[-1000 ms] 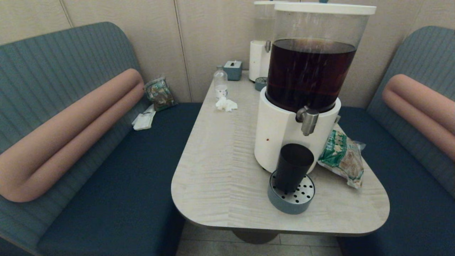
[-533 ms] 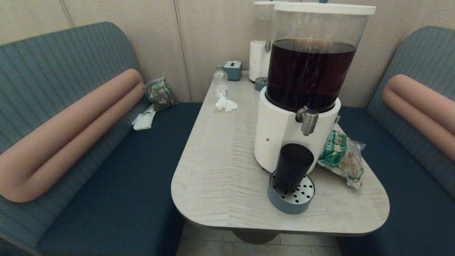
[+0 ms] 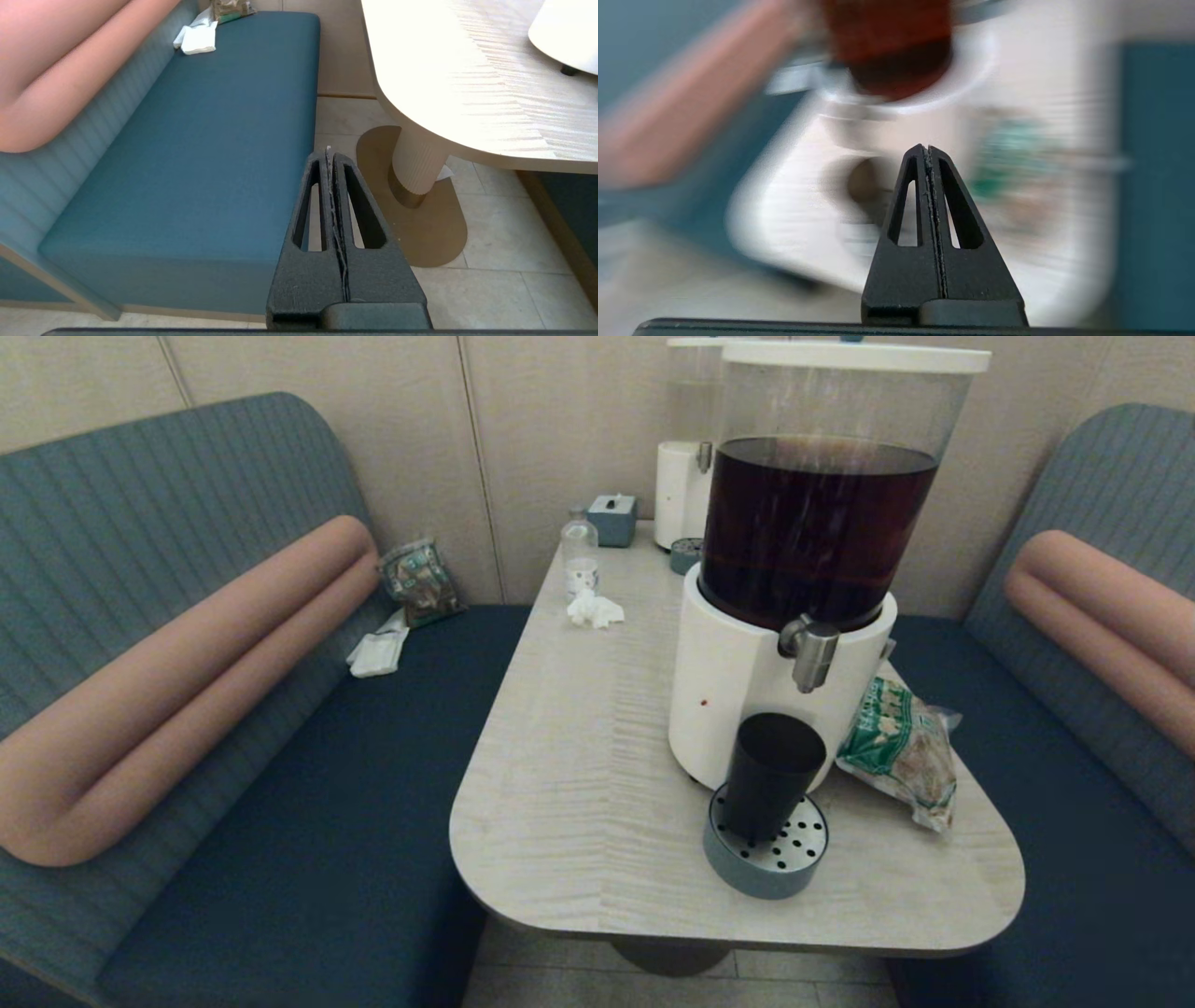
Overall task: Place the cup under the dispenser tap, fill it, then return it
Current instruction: Turn on the faucet
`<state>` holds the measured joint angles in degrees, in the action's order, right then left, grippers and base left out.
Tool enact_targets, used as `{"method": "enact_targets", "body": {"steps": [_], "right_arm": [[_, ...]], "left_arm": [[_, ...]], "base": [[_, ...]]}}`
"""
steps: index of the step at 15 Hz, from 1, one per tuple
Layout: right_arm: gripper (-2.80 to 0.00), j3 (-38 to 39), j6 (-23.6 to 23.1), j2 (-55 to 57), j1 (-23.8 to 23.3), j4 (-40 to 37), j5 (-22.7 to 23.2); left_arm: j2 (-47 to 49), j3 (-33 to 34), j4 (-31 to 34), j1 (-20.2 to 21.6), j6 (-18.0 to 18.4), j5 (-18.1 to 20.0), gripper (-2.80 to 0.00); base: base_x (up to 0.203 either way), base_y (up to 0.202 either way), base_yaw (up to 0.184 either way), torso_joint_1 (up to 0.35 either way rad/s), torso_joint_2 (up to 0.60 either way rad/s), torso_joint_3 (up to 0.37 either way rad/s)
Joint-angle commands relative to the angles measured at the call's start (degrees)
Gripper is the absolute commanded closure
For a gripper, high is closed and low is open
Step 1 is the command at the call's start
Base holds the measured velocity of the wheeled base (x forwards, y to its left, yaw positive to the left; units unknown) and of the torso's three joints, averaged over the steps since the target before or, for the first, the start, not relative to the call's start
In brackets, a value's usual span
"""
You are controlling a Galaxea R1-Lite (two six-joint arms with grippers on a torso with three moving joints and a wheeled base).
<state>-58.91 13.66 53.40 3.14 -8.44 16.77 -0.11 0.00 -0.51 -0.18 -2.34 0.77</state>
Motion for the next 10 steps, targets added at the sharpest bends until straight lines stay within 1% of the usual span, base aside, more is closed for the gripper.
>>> {"method": "enact_targets", "body": {"steps": [1,2,3,4,5,7,8,10], "right_arm": [[0.00,-3.51,11.67,11.64,0.79,0.35,20.52],[0.00,-3.70,16.87,13.63,-0.74,1.79,28.87],[0.00,-3.62,20.80,15.31,-4.18,4.09,35.39],[0.00,-3.12,23.90,17.00,-8.41,6.65,43.07],[0.00,-2.27,25.81,18.92,-11.77,8.71,50.38],[0.00,-0.09,27.23,25.62,-16.50,13.54,64.32],[0.00,0.75,27.39,28.79,-17.80,16.56,67.32],[0.00,2.20,27.53,36.26,-19.03,24.91,69.64]], "left_arm": [[0.11,-0.03,-0.02,0.01,-0.03,0.02,0.00],[0.11,0.00,-0.02,0.01,-0.03,0.02,0.00],[0.11,0.00,-0.02,0.01,-0.03,0.02,0.00],[0.11,0.00,-0.02,0.01,-0.03,0.02,0.00],[0.11,0.00,-0.02,0.01,-0.03,0.02,0.00],[0.11,-0.01,-0.02,0.01,-0.03,0.02,0.00],[0.11,-0.06,-0.02,0.01,-0.03,0.02,0.00],[0.11,-0.09,-0.02,0.01,-0.03,0.02,0.00]], "base": [[0.000,0.000,0.000,0.000,0.00,0.000],[0.000,0.000,0.000,0.000,0.00,0.000],[0.000,0.000,0.000,0.000,0.00,0.000],[0.000,0.000,0.000,0.000,0.00,0.000],[0.000,0.000,0.000,0.000,0.00,0.000],[0.000,0.000,0.000,0.000,0.00,0.000],[0.000,0.000,0.000,0.000,0.00,0.000],[0.000,0.000,0.000,0.000,0.00,0.000]]}}
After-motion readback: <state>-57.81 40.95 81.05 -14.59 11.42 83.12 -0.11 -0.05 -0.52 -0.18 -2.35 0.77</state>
